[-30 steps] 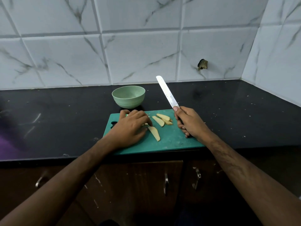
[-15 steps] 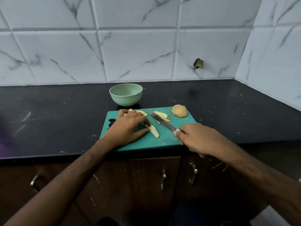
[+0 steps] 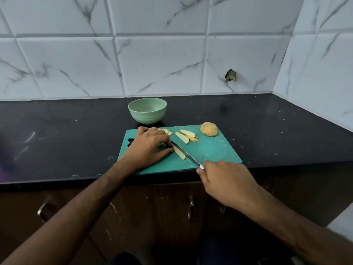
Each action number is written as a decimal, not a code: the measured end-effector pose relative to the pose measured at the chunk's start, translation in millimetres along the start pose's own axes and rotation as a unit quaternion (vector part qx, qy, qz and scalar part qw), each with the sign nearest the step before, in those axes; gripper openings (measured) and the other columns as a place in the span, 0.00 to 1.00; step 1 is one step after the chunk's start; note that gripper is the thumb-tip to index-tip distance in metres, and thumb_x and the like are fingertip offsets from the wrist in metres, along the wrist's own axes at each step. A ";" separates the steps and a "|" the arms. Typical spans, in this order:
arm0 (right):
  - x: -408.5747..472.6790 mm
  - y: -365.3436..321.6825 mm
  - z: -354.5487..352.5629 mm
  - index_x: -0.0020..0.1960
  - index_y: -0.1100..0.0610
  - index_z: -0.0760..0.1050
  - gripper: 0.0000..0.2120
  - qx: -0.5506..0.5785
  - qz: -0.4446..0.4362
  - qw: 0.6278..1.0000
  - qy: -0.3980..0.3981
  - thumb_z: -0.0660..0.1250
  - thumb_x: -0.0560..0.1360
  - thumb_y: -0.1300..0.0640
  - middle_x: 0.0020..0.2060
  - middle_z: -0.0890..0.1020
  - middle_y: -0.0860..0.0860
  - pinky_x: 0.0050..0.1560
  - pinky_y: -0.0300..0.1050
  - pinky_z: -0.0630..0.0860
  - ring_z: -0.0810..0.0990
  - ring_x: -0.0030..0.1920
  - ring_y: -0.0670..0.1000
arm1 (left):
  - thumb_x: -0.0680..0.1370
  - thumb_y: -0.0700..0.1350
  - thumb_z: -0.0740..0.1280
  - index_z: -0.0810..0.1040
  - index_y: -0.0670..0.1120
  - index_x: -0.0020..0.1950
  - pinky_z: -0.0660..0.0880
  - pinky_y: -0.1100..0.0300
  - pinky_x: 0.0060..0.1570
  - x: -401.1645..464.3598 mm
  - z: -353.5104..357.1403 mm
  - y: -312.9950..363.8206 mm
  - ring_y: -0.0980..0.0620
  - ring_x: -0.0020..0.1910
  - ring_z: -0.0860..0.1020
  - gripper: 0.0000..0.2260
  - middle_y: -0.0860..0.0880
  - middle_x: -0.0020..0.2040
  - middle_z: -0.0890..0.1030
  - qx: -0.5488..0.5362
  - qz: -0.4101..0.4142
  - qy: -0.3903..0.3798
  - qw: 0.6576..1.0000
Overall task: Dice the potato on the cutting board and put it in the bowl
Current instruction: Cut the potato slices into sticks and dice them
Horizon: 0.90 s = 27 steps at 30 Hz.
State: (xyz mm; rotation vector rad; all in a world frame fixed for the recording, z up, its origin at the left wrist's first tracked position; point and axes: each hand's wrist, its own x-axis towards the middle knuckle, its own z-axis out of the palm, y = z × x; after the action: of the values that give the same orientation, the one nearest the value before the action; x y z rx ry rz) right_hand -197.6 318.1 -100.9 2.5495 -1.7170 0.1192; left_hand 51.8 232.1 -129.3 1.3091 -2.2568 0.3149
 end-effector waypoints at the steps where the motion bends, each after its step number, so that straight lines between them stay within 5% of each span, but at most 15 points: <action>1: -0.8 -1.4 0.8 0.51 0.49 0.71 0.17 -0.007 -0.002 1.000 0.009 0.48 0.86 0.42 0.33 0.69 0.44 0.31 0.42 0.62 0.68 0.31 0.43 | 0.78 0.60 0.65 0.80 0.57 0.48 0.66 0.49 0.57 0.0 0.1 -0.3 0.57 0.52 0.74 0.09 0.59 0.48 0.79 -0.002 -0.001 0.001 1.000; 9: -2.1 -10.7 -2.2 0.53 0.51 0.72 0.17 -0.021 -0.016 1.000 0.008 0.49 0.86 0.43 0.33 0.67 0.44 0.31 0.42 0.63 0.67 0.31 0.43 | 0.77 0.61 0.65 0.81 0.56 0.47 0.65 0.50 0.56 0.3 1.0 -0.9 0.57 0.51 0.74 0.11 0.59 0.47 0.79 -0.004 -0.001 0.003 1.000; 16: -3.7 -17.5 3.7 0.54 0.52 0.71 0.15 -0.022 -0.006 1.000 0.018 0.50 0.86 0.44 0.37 0.71 0.46 0.39 0.47 0.77 0.75 0.36 0.48 | 0.77 0.61 0.66 0.80 0.57 0.46 0.65 0.51 0.55 0.0 1.3 0.1 0.58 0.50 0.73 0.09 0.60 0.47 0.79 -0.013 -0.001 0.008 1.000; 27: 0.5 -11.2 6.8 0.54 0.53 0.70 0.11 -0.074 -0.025 0.996 0.038 0.53 0.86 0.48 0.37 0.75 0.47 0.37 0.46 0.77 0.77 0.35 0.48 | 0.77 0.61 0.65 0.80 0.56 0.46 0.65 0.49 0.57 -0.3 1.2 -0.9 0.58 0.50 0.74 0.10 0.60 0.46 0.79 -0.012 0.001 0.011 1.000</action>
State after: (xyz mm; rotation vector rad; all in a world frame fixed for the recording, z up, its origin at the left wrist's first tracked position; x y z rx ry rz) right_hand -186.8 321.3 -107.8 2.4473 -1.5716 0.0827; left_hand 52.3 231.3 -130.5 1.2845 -2.2372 0.3007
